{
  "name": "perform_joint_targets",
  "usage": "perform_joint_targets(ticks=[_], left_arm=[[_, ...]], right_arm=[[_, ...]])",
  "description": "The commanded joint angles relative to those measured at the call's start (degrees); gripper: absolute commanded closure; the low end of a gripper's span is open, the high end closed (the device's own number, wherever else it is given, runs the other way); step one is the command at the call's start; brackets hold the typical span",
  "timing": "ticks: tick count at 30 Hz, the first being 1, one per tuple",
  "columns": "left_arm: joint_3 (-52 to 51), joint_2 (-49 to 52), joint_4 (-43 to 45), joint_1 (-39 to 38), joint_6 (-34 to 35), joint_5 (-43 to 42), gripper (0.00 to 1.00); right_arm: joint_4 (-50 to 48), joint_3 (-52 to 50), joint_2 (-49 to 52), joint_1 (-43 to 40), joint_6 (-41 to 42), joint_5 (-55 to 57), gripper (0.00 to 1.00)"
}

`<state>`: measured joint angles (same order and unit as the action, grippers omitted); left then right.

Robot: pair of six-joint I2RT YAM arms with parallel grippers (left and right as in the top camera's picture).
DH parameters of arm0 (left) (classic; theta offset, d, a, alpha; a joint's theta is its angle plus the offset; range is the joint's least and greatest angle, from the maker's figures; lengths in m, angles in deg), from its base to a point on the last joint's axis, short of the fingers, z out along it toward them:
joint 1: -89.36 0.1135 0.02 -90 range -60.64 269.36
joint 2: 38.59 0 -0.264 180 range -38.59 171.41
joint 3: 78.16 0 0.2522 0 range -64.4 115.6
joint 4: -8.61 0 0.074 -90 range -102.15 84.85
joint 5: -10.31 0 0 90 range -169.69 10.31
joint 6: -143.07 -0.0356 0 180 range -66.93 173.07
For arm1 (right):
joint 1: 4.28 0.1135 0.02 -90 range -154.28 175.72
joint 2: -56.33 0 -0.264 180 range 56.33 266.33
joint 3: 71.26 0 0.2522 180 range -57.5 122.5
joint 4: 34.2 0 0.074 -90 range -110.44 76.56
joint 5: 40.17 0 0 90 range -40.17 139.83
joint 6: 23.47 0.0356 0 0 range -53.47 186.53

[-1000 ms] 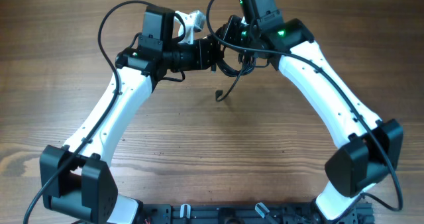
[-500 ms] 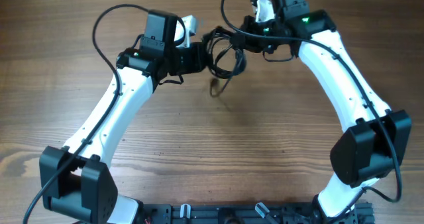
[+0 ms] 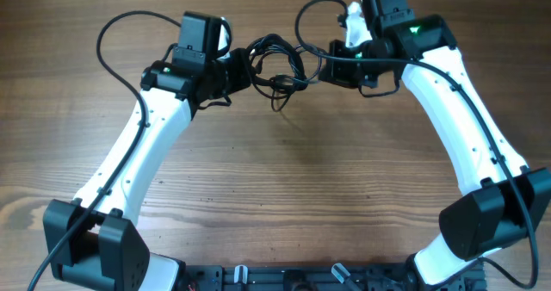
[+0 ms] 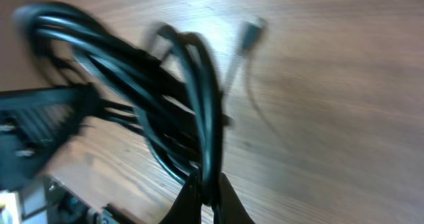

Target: Untangle cables

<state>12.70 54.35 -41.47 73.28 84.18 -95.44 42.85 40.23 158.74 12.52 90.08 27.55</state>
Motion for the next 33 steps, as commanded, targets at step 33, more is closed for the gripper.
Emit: perform_joint_targets(ticks=[33], left_arm=[[-0.2, 0.0, 0.8, 9.0, -11.4, -36.1, 0.96]], right_arm=[[-22.0, 4.7, -3.6, 8.8, -26.8, -3.0, 0.58]])
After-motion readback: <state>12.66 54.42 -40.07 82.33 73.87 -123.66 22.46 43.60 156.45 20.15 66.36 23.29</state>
